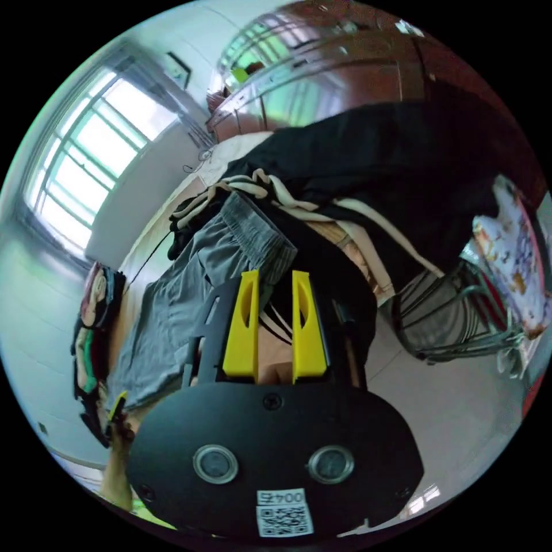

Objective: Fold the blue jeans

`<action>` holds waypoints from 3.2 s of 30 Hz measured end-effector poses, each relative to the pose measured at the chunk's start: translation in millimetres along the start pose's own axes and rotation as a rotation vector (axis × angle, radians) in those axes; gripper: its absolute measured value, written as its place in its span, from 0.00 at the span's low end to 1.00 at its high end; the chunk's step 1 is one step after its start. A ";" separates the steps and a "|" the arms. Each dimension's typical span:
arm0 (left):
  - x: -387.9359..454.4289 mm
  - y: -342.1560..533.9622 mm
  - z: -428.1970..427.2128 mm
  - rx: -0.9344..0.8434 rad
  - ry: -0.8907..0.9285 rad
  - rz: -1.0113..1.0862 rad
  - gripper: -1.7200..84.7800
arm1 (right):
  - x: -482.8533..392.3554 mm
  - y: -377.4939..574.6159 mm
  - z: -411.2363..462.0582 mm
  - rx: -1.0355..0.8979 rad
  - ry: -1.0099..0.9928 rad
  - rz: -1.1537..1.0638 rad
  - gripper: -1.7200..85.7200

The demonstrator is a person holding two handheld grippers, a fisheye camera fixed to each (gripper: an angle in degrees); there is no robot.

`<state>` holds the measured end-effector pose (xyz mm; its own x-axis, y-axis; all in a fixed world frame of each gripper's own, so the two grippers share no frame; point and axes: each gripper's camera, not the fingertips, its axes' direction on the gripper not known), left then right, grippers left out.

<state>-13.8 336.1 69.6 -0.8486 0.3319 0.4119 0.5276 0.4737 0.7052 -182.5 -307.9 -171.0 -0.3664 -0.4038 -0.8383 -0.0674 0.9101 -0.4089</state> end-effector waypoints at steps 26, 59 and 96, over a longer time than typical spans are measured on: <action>14.9 -5.3 -18.2 -0.004 -0.170 0.015 0.03 | -182.0 88.7 115.8 -0.254 0.110 -0.501 0.01; -315.4 -86.5 -169.6 0.091 -0.187 -0.841 0.15 | -51.6 164.7 164.4 -0.464 -0.786 -0.167 0.01; 175.8 -228.4 -141.8 0.401 0.454 0.274 0.03 | 59.7 189.2 148.6 -0.292 -0.904 0.078 0.01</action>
<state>-289.0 170.5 62.8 -0.5678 0.1486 0.8097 0.6258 0.7169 0.3073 -79.2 -173.7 -352.0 0.4681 -0.1490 -0.8710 -0.3468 0.8756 -0.3362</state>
